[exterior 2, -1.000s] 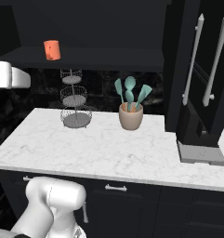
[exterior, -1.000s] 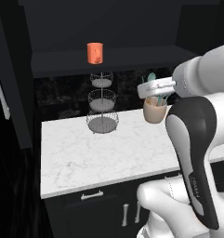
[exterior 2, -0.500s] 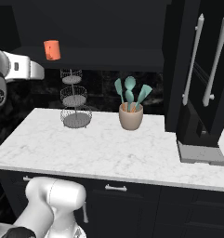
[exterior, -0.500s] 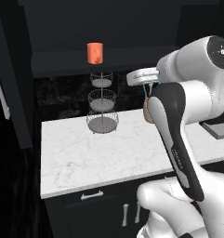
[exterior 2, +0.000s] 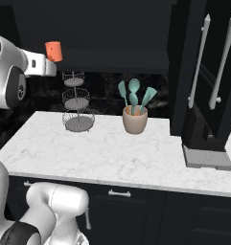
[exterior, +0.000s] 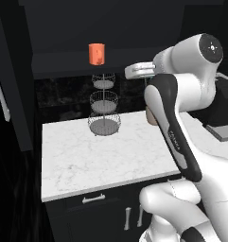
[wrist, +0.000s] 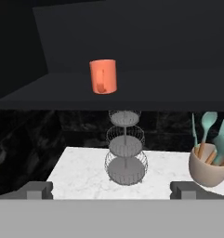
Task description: Gather all objects into one cabinet and sort the glasses and bowls to opposite sides.
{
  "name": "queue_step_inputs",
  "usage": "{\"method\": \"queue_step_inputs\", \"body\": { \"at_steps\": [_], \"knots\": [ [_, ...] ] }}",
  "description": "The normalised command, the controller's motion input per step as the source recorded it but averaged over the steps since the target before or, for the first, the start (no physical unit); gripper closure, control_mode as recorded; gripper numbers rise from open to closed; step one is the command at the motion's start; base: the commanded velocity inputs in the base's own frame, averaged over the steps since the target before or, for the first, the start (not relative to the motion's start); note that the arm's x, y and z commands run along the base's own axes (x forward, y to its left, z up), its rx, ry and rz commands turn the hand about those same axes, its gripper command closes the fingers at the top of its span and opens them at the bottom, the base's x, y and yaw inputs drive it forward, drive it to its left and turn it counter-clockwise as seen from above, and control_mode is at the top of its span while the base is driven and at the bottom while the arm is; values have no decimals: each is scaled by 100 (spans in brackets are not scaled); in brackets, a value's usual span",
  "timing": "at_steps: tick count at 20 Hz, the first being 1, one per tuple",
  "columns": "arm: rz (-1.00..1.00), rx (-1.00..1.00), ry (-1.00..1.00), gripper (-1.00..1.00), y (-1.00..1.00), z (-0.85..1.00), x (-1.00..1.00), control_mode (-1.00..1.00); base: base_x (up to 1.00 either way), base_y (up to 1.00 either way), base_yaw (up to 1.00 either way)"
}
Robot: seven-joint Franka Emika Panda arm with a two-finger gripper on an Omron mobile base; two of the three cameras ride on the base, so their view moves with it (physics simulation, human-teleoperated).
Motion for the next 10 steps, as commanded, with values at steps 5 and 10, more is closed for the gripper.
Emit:
{"method": "queue_step_inputs", "body": {
  "at_steps": [5, 10],
  "knots": [
    [3, 1, 0, -100, 0, 0, 52, -100, 0, 0, 0],
    [0, 0, 0, -100, 2, 0, 46, -100, 0, 0, 0]
  ]
}}
